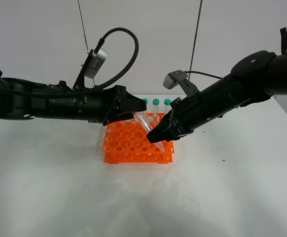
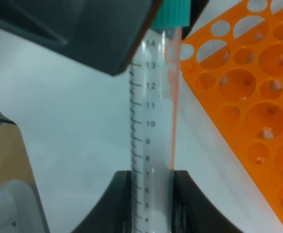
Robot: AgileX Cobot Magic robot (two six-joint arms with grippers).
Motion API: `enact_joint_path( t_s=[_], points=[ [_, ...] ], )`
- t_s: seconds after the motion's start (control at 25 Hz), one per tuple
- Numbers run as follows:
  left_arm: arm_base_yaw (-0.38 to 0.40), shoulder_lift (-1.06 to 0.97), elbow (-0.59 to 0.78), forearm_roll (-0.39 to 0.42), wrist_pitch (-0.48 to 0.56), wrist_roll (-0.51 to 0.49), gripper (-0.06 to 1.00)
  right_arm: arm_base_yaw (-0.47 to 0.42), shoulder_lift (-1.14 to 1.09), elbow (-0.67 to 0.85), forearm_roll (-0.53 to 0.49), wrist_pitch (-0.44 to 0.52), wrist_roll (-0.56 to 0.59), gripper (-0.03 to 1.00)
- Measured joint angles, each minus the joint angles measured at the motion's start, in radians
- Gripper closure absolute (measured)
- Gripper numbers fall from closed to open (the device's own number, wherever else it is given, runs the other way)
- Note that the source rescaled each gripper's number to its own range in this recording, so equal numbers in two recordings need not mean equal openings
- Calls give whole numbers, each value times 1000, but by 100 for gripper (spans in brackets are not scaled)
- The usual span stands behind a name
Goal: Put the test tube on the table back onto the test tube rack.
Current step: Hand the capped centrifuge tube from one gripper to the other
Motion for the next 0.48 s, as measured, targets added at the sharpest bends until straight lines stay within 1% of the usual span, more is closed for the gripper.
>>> enact_joint_path(
  t_s=[0.08, 0.24, 0.32, 0.4, 0.48],
  points=[
    [0, 1, 0, 0, 0, 0, 17, 0, 0, 0, 0, 12, 0, 94],
    [0, 1, 0, 1, 5, 1, 18, 0, 0, 0, 1, 13, 0, 94],
    [0, 1, 0, 2, 7, 1, 22, 0, 0, 0, 1, 13, 0, 94],
    [0, 1, 0, 2, 7, 1, 34, 0, 0, 0, 1, 13, 0, 94],
    [0, 2, 0, 2, 7, 1, 49, 0, 0, 0, 1, 13, 0, 94]
  ],
)
